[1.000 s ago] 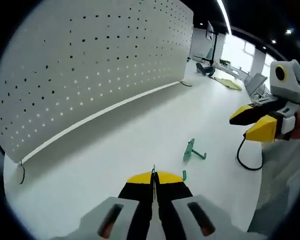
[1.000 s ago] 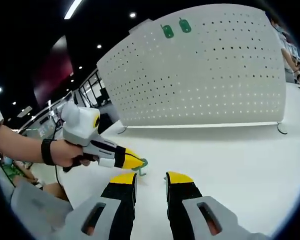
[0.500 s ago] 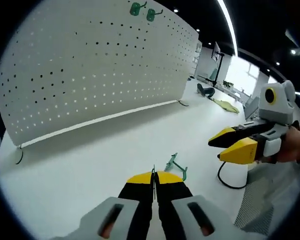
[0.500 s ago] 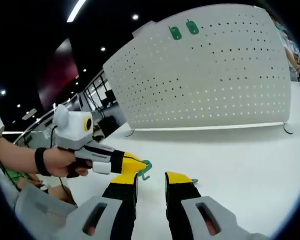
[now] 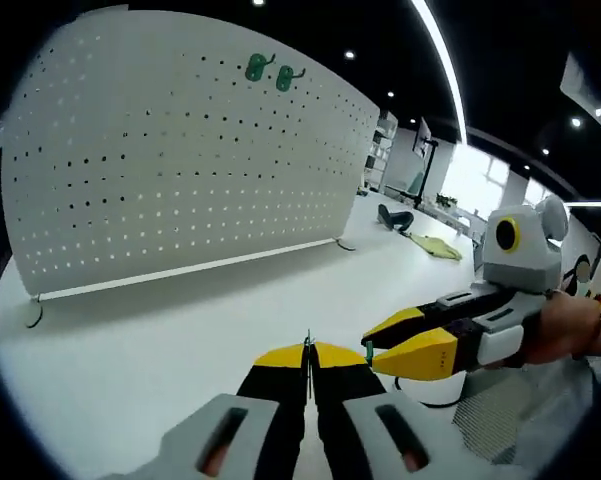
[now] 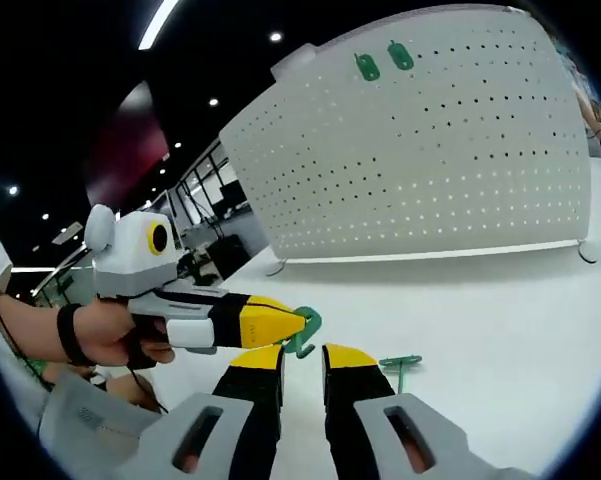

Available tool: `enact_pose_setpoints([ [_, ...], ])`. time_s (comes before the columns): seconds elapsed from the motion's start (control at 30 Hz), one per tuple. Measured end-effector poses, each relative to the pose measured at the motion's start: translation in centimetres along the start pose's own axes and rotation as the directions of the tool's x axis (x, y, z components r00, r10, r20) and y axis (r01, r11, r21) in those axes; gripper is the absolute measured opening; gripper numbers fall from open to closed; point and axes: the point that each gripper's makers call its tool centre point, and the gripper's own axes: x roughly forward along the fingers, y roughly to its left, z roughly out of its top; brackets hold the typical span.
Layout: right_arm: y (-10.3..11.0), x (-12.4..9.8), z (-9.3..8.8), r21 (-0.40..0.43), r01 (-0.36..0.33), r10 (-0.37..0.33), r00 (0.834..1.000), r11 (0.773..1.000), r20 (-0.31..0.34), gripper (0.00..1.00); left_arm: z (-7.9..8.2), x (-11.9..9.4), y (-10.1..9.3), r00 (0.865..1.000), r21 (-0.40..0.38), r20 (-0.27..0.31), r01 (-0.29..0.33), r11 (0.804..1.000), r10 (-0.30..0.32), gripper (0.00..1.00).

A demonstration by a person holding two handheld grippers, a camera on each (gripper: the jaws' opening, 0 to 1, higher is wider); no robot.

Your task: Insert the hook assembly into the mounting plate slot until the hook locks in place.

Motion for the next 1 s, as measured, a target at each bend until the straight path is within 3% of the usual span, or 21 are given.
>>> enact_pose_setpoints([
  [0.63,0.3,-0.7,1.3,0.068,0.030,-0.034,0.998,0.997,0.060,0.04,1.8,-0.9,-2.8,0.990,0.009,0.137,0.032,0.999,-0.033,0.01],
  [0.73,0.5,-0.7,1.1,0.061,0.035,-0.038,0.998,0.998,0.049,0.01,1.9,-0.9,-3.4,0.987,-0.005,0.148,0.066,0.998,-0.065,0.01],
  [0.93,0.7,-0.6,1.1,0.013,0.054,-0.055,0.997,0.998,0.045,0.01,1.8,-1.1,-3.2,0.988,0.020,0.147,0.039,0.999,-0.042,0.02],
  [1.0,0.5,-0.6,0.8,0.009,0.068,-0.068,0.998,0.998,0.015,0.02,1.6,-1.1,-3.3,0.990,0.029,0.133,0.033,0.999,-0.037,0.02],
])
